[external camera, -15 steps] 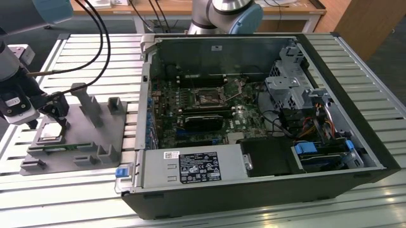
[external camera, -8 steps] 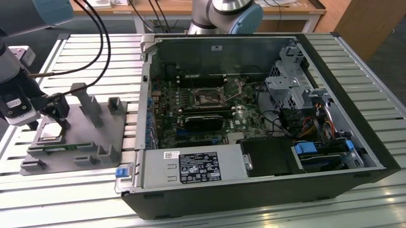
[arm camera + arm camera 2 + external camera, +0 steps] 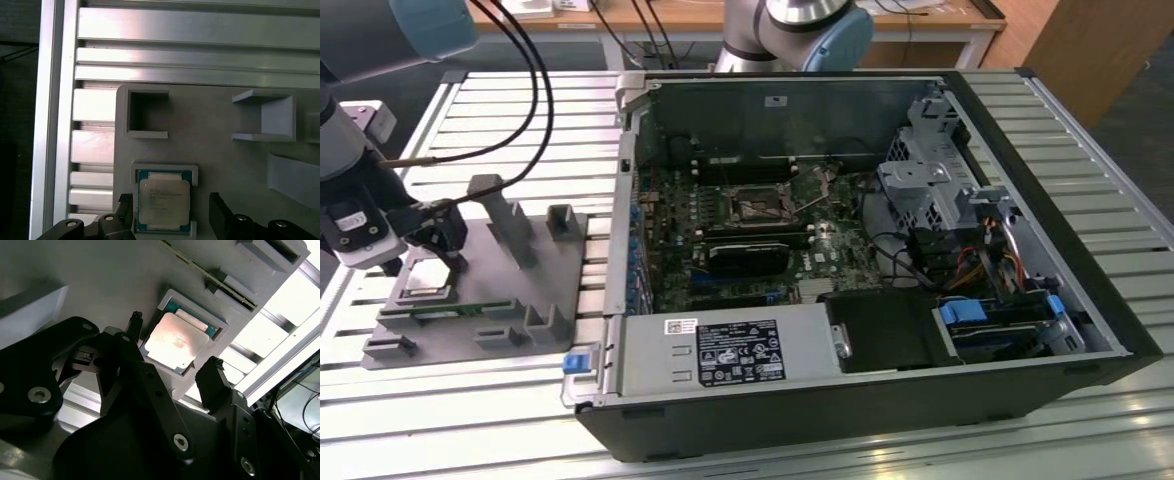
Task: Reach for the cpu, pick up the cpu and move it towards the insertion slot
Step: 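Pick up the cpu and move it towards the insertion slot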
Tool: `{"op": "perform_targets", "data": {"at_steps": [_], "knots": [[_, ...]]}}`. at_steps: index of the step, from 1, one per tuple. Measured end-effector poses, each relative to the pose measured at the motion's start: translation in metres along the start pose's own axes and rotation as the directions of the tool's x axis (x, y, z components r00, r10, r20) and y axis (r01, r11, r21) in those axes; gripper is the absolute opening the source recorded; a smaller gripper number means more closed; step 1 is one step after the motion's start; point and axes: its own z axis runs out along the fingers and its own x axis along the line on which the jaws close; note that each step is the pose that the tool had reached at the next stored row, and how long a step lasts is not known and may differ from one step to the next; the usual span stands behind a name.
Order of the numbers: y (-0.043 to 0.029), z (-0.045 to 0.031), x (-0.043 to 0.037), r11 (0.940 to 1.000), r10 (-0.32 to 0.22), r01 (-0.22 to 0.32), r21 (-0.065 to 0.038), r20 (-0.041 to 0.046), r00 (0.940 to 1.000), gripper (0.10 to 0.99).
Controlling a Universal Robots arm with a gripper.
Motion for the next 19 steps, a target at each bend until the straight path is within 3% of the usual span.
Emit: {"op": "perform_targets", "data": {"at_steps": [15, 19], "knots": [[-0.0032, 0.0114, 0.0010, 1.0000, -0.002, 0.002, 0.001, -0.0002, 1.0000, 0.706], [-0.0032, 0.0117, 0.0035, 1.0000, -0.003, 0.003, 0.001, -0.0003, 1.0000, 0.627]]}}
